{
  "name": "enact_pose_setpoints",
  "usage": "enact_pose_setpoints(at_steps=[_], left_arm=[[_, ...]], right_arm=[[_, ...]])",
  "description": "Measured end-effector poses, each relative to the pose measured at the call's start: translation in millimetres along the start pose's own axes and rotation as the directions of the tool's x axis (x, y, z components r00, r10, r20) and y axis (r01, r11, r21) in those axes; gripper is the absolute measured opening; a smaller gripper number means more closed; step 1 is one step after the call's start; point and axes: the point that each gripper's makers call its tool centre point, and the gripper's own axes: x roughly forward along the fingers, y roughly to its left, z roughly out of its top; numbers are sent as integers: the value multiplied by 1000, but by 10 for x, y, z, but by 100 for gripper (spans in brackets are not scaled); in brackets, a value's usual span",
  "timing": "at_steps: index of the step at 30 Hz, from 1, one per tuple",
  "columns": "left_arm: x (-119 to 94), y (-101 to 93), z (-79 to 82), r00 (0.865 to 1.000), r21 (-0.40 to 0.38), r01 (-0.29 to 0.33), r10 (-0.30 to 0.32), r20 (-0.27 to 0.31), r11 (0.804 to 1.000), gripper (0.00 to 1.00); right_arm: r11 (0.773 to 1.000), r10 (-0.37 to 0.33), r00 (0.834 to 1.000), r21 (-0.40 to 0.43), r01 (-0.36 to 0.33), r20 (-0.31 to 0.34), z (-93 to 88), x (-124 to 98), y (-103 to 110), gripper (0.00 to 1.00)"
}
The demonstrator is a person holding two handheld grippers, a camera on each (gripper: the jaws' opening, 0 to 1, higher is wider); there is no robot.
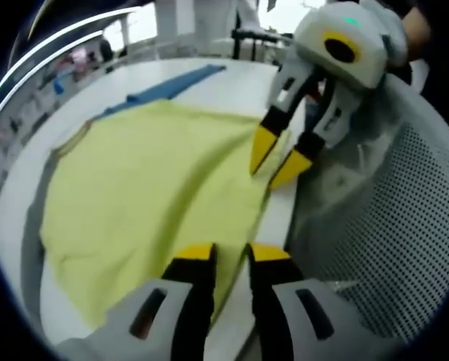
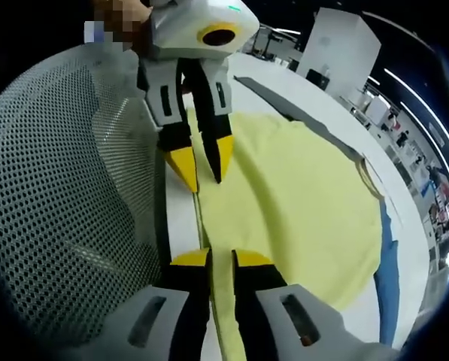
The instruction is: Fold the garment on the visible template until the final outline fits inside the template.
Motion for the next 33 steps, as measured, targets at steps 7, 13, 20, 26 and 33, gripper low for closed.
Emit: enact_pose_setpoints(at_steps=[7, 13, 20, 26, 33], left_arm=[[-9, 16, -29, 1000, 35, -7, 7, -14, 999, 7], [-20, -1, -41, 1000, 31, -2, 3, -9, 1000, 0], [-68, -37, -12, 1000, 51, 5, -4, -9, 999, 0], [-69, -116, -71, 999, 40, 29, -29, -17, 999, 0], [-69, -171, -108, 999, 23, 43, -42, -26, 999, 0]], right_arm=[[1000, -3, 1000, -18, 3, -5, -11, 11, -12, 3], [1000, -4, 1000, -16, 4, -5, -19, -2, 2, 2], [1000, 0, 1000, -15, 0, -1, 1, -43, 22, 2], [998, 53, 999, -19, -53, -13, -41, -65, 140, 2], [997, 76, 997, -11, -76, -30, -76, -67, 174, 2]])
